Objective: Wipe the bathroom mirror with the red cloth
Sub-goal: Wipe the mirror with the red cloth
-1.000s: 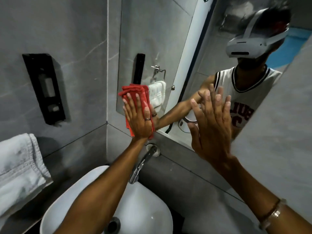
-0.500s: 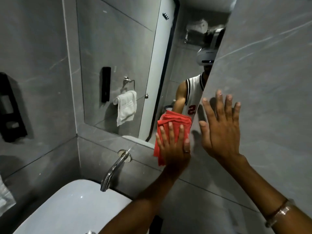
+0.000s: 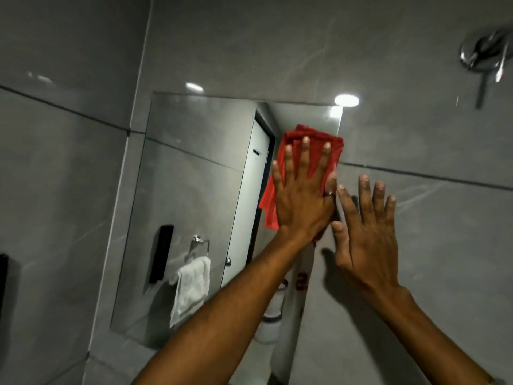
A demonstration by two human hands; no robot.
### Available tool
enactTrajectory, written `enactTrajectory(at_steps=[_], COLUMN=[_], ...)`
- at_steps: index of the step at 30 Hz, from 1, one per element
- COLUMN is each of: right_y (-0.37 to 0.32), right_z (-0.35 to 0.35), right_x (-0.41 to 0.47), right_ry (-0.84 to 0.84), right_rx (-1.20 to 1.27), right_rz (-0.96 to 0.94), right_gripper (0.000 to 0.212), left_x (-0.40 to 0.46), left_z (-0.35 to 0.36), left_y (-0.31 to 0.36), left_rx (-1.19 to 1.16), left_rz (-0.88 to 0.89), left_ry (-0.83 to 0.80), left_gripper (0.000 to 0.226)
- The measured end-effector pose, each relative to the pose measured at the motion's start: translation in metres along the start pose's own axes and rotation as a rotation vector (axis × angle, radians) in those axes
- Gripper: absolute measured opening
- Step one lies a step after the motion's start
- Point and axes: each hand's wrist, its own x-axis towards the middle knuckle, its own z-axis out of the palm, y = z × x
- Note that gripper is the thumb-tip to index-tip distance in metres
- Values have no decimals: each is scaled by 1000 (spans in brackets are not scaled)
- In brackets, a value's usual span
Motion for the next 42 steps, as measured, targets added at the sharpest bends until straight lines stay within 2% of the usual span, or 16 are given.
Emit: enactTrajectory(at_steps=[3,6,8,15,18,20,22,28,34,37,39,42], right_y=[-4,-15,-29,-77,-88,-89,-82,-39,13,27,33,37], right_z=[3,8,13,51,65,69,66,46,11,-6,-16,-25], right_x=[43,76,91,104,110,114,114,96,77,68,64,58], right_ry=[43,73,86,54,42,50,63,52,68,92,87,105], right_rx=[32,64,85,134,105,97,81,-7,-63,-77,-89,-105], right_rz=[20,16,7,-93,-146,-174,-175,-67,178,197,191,183], right_gripper=[68,67,67,67,68,71,72,71,63,64,66,67], left_x=[52,59,63,92,111,123,129,108,80,79,82,91], left_z=[-14,-20,-26,-72,-90,-96,-91,-70,-43,-17,-5,-1], left_y=[-9,-32,-58,-201,-262,-288,-294,-256,-130,-50,1,38], left_rx=[46,56,42,59,16,-36,-55,-17,7,-38,-72,-61], left_rz=[76,170,156,-108,-330,-486,-520,-399,-229,-78,7,25], left_ry=[-23,-24,-17,9,65,114,137,123,102,71,76,51], left_gripper=[74,72,71,72,64,58,57,63,74,77,69,63])
